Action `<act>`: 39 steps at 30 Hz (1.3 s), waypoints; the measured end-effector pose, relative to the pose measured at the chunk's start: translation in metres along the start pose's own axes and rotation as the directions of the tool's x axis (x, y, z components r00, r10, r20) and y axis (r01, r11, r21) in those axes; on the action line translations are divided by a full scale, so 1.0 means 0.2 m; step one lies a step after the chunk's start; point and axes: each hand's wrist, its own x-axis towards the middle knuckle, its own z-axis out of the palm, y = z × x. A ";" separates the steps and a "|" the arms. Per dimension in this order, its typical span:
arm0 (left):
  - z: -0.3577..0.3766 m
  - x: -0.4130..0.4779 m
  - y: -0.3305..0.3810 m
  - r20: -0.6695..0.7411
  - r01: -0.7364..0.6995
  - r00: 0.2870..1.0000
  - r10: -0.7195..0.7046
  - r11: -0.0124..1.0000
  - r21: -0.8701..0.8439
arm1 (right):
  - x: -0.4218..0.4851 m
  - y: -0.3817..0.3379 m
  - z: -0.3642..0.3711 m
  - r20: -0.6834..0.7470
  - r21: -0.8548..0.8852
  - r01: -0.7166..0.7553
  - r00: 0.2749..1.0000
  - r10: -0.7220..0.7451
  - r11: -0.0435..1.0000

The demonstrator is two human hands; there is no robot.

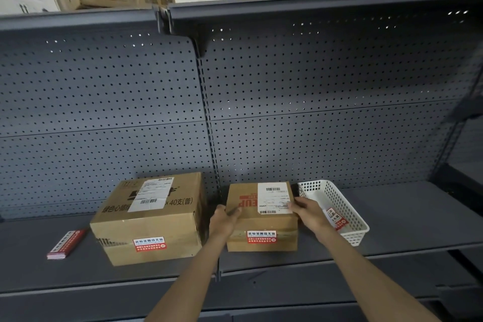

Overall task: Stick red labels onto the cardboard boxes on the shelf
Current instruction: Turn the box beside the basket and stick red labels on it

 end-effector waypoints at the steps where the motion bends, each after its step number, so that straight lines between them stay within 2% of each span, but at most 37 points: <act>1: -0.01 -0.01 0.00 0.003 -0.007 1.000 0.007 1.000 0.003 | 0.00 0.01 -0.01 -0.009 0.003 -0.012 1.000 0.012 1.000; 7: -0.07 -0.06 0.01 0.013 -0.043 0.999 0.042 0.996 0.083 | 0.00 0.10 -0.03 -0.026 0.006 -0.076 0.997 0.076 0.997; 11: -0.06 -0.08 0.03 0.059 -0.018 0.998 0.011 0.993 0.117 | -0.03 0.07 -0.02 0.013 -0.154 0.009 1.000 -0.007 0.988; 15: -0.04 -0.08 0.02 0.039 -0.010 0.999 0.008 0.999 0.033 | -0.06 0.03 -0.02 0.035 -0.236 0.108 0.994 -0.103 0.966; 19: -0.02 -0.09 -0.02 0.043 -0.021 0.999 0.024 0.997 -0.081 | -0.10 0.00 -0.02 -0.078 -0.222 0.204 0.971 -0.226 0.954; 22: -0.01 -0.12 -0.03 0.029 -0.034 0.999 0.040 0.985 -0.167 | -0.10 0.00 0.00 -0.140 -0.200 0.227 0.956 -0.257 0.953; 27: 0.00 -0.17 -0.06 0.050 -0.003 0.998 0.023 0.933 -0.360 | -0.10 0.08 0.03 -0.123 -0.163 0.154 0.977 -0.175 0.974; 30: 0.01 -0.19 -0.08 0.063 0.036 0.998 -0.017 0.945 -0.326 | -0.08 0.18 0.03 -0.158 -0.132 0.088 0.981 -0.109 0.987; 35: 0.01 -0.20 -0.08 0.038 0.116 0.993 -0.110 0.913 -0.392 | -0.07 0.18 0.03 -0.116 0.190 -0.115 0.984 0.138 0.975; 37: 0.00 -0.19 -0.09 0.041 0.171 0.985 -0.168 0.909 -0.381 | -0.07 0.16 0.03 -0.089 0.211 -0.155 0.980 0.177 0.965; 39: -0.01 -0.17 -0.10 0.033 0.170 0.985 -0.170 0.913 -0.370 | -0.07 0.13 0.02 -0.087 0.211 -0.156 0.980 0.177 0.965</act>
